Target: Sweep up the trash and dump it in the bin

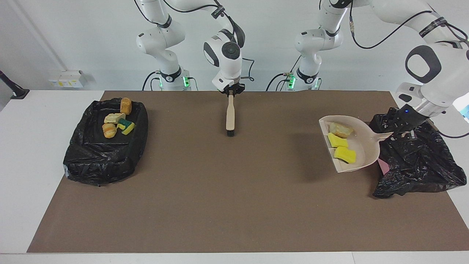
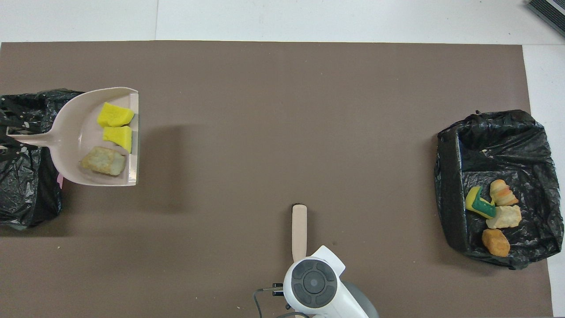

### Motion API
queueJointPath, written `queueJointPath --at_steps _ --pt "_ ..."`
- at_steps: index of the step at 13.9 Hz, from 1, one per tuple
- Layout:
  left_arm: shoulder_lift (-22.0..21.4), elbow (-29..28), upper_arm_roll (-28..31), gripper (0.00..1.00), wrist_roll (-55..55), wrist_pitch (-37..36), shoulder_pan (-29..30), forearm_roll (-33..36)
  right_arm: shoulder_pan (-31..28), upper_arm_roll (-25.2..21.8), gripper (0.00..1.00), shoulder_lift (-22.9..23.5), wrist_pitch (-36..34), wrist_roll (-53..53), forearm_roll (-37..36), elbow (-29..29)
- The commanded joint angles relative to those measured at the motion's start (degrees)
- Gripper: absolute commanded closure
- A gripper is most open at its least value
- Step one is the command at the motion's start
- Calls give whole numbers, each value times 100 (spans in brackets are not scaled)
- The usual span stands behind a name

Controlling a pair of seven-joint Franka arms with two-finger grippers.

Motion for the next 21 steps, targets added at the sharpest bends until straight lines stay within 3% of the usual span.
queueJointPath --at_steps 1,2,3,4,6,9,14,16,21 --pt "47 154 -68 100 454 57 439 271 -37 8 96 -53 120 -9 149 -87" --pt "47 154 -68 100 551 188 650 280 -37 8 68 -26 129 -87 149 -61" --pt "47 154 -68 100 648 346 826 289 -46 8 27 26 137 -114 149 -18" --pt "47 154 -68 100 762 539 1002 297 -46 0 0 88 120 -88 131 122" --pt "47 120 -68 100 860 944 1266 708 -221 -44 0 159 111 -192 34 447" --pt "56 128 -68 100 842 1410 1521 1061 -932 -53 0 150 85 -387 -324 834" --pt "56 49 -33 100 763 1947 1575 2238 -1970 -36 0 422 85 -773 -1501 1678" --pt "21 -91 -33 100 685 2166 1461 3088 -2495 -9 0 545 58 -1079 -1854 2064" --pt "-41 -241 -42 100 -447 2352 1267 4574 -3051 -132 0 642 23 -1889 -1899 2566"
